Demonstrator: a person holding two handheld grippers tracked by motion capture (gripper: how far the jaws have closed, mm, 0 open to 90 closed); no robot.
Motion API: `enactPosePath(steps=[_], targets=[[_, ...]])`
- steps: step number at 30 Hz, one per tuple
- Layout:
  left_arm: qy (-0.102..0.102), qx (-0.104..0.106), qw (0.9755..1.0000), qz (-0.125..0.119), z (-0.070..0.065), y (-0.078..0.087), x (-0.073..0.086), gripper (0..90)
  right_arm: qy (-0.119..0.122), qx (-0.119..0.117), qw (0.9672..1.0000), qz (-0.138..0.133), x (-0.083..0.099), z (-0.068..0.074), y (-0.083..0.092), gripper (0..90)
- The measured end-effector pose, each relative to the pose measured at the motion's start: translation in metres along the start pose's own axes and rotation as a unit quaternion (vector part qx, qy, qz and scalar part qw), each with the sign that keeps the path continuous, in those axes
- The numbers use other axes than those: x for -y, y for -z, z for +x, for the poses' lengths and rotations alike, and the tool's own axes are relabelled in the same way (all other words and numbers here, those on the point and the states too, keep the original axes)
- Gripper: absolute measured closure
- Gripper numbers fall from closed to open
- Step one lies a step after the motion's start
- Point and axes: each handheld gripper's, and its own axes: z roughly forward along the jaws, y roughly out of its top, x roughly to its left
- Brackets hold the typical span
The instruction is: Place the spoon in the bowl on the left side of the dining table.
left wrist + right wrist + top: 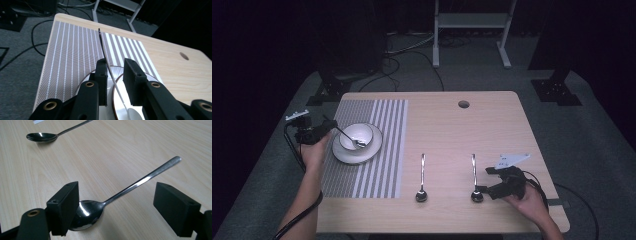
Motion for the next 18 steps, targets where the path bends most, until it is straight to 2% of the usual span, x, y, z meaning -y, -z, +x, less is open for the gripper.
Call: enactPosePath(steps=[5,6,8,10,18], targets=[[0.024,0.017,0.9995,-0.010,0.001,0.004,0.004,57.5,0.000,0.000,1.0000,-0.001,0.000,0.001,0.001,19.5],[0.023,0.015,0.9996,-0.009,0.001,0.005,0.005,52.5,-0.003,-0.001,1.0000,-0.005,0.000,0.001,0.001,19.5],[0.020,0.012,0.9997,-0.006,0.003,0.008,0.006,51.1,-0.003,-0.001,1.0000,-0.005,0.000,0.000,0.001,19.5],[0.027,0.020,0.9994,0.001,0.007,0.009,0.007,43.7,-0.003,0.001,1.0000,-0.006,0.000,0.000,0.002,19.5],[0.001,0.016,0.9999,-0.001,0.006,0.022,0.015,32.5,-0.001,0.001,1.0000,-0.008,-0.001,-0.001,0.003,19.5]])
